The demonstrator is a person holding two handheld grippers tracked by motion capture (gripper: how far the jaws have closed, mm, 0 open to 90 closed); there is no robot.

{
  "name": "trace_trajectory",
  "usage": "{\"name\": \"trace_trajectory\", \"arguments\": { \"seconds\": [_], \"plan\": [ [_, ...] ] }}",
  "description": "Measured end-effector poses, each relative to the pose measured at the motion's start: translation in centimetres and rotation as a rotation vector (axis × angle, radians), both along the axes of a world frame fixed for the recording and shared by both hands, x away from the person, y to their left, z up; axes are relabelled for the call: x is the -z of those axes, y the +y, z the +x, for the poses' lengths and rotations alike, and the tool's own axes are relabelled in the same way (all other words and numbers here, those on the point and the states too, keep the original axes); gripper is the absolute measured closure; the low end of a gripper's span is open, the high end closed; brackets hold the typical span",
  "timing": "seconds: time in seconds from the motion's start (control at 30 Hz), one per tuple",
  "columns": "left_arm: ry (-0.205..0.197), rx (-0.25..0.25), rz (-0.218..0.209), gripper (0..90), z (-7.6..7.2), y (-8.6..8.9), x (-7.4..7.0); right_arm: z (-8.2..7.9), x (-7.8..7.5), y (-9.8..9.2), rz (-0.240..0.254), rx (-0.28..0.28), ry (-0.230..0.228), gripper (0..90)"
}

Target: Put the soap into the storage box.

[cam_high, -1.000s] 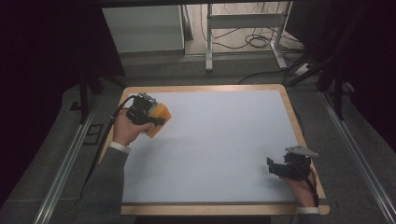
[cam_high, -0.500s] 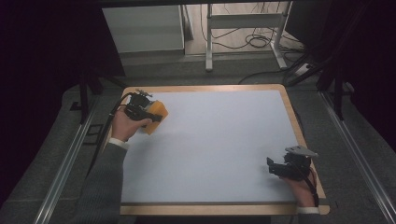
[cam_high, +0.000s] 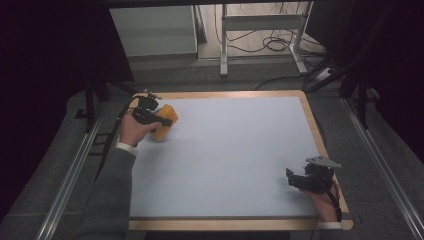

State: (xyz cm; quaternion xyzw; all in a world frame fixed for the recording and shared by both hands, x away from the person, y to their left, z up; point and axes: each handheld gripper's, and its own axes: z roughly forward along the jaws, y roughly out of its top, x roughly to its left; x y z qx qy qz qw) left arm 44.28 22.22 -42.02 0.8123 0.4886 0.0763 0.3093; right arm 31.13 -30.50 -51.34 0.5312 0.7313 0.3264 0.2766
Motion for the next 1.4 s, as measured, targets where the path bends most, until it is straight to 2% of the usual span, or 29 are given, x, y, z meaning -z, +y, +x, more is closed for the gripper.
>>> {"name": "trace_trajectory", "arguments": {
  "seconds": [0.27,0.73,0.93,0.97,1.03,1.33,1.4],
  "plan": [
    [0.005,-0.024,0.002,60.9,0.7,0.5,-0.1,0.0,0.0,0.1,-0.002,0.002,-0.005,4.4],
    [0.030,-0.081,0.016,60.9,2.8,1.9,-0.2,0.0,0.0,0.1,-0.002,0.007,-0.002,4.3],
    [0.037,-0.107,0.006,60.9,3.5,2.1,0.1,0.0,0.0,0.0,-0.001,0.006,-0.004,4.4],
    [0.037,-0.115,-0.015,60.9,3.8,2.3,0.3,0.0,0.0,0.0,-0.001,0.007,-0.002,4.4],
    [0.041,-0.121,-0.026,60.9,4.0,2.4,0.5,0.0,0.0,-0.1,0.000,0.007,-0.002,4.3],
    [0.058,-0.148,-0.028,60.9,4.9,2.8,1.3,0.0,0.0,-0.1,0.000,0.010,0.000,4.4],
    [0.074,-0.151,-0.032,60.9,5.3,3.0,1.5,0.0,0.0,-0.1,-0.004,0.012,-0.001,4.4]
  ]
}}
